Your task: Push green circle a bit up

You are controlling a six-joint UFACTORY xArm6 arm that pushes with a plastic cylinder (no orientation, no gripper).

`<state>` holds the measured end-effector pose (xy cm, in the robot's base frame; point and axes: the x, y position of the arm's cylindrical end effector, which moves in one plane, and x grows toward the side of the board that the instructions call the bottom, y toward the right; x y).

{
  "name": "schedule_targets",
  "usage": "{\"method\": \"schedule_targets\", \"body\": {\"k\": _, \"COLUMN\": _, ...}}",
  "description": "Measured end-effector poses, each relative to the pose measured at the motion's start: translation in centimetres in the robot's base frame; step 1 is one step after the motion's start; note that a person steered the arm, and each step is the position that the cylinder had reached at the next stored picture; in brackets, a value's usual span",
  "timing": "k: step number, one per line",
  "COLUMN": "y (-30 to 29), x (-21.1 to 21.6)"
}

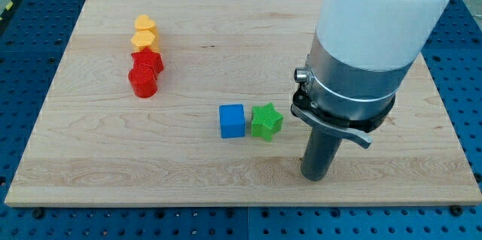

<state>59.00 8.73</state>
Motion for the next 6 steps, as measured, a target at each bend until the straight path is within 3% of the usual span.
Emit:
{"method": "schedule_targets", "body": {"k": 2, "y": 1.3, "x": -3.0}}
{"method": "schedule_targets", "body": {"k": 6, "y": 4.0, "x": -4.2}}
